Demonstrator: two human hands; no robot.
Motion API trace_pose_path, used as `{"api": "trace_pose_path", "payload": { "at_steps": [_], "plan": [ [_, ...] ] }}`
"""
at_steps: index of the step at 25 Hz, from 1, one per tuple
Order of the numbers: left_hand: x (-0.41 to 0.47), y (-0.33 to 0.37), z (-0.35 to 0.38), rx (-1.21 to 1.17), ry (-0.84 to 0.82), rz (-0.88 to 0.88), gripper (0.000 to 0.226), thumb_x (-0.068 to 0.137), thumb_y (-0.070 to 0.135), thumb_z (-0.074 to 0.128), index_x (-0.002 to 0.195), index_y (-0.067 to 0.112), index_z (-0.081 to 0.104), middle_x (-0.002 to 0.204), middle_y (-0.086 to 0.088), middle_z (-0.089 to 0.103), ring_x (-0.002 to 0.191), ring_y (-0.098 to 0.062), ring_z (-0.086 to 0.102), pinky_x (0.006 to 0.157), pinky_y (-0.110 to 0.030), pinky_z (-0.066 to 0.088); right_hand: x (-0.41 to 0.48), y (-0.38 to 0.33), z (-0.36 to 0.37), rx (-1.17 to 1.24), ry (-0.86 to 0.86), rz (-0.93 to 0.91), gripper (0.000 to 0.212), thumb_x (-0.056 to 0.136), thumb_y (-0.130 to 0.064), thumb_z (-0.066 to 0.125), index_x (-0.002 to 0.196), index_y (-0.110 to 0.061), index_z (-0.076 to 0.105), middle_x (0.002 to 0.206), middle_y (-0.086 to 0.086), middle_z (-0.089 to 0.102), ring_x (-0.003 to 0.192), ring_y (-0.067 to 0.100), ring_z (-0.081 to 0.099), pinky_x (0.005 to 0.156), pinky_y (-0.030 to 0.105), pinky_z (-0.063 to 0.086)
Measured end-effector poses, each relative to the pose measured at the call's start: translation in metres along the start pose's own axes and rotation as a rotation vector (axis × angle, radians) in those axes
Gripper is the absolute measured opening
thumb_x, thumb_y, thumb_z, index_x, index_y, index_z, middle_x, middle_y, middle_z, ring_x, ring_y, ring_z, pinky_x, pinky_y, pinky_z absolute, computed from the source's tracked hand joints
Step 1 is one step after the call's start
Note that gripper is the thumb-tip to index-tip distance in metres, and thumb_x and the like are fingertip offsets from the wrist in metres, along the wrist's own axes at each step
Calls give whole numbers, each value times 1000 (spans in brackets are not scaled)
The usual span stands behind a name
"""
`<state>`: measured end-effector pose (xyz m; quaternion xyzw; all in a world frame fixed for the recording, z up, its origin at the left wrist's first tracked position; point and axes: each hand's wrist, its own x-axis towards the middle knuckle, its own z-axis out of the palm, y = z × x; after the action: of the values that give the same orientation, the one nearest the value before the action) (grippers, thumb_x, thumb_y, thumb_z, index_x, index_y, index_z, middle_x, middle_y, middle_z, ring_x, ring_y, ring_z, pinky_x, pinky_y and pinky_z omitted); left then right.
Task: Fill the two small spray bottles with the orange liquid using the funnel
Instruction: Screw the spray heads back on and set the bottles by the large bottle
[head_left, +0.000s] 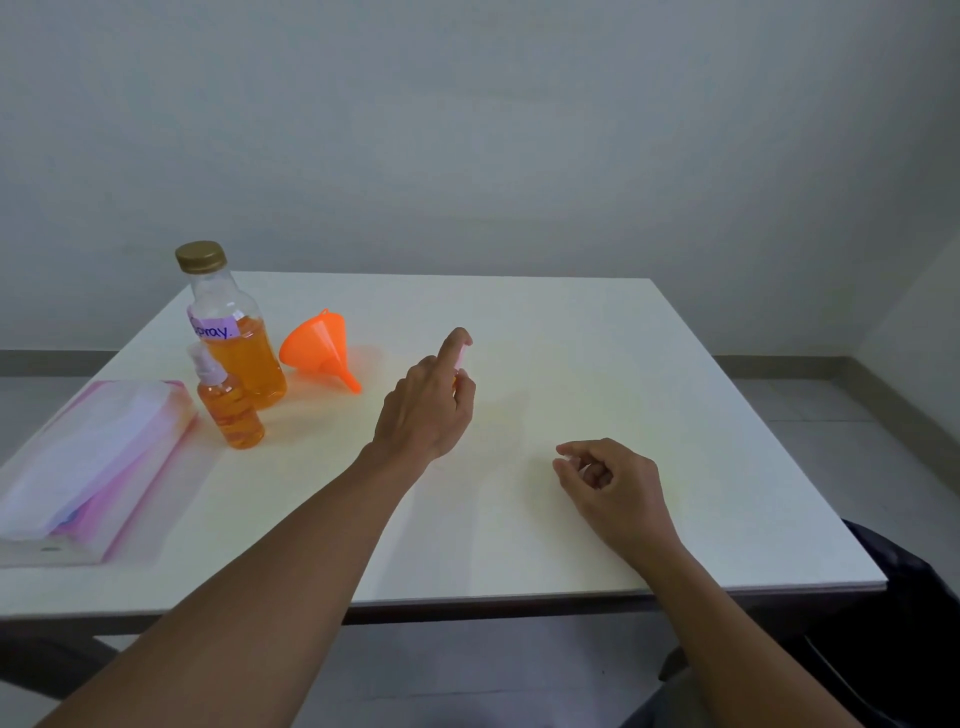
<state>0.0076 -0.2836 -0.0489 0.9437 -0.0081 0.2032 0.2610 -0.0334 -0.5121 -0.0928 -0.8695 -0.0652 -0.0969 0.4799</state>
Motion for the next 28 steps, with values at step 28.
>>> {"api": "trace_pose_path", "payload": {
  "at_steps": [28],
  "plan": [
    [-35,-26,-41,-491,-183,-45,30,91,37,67,118,34,56,103,11,63,88,-10,59,71,-18,43,72,-123,8,74,-213,-195,27,88,-6,77,112,-17,78,100,-5,78,92,11,74,85,26,61]
  ]
}}
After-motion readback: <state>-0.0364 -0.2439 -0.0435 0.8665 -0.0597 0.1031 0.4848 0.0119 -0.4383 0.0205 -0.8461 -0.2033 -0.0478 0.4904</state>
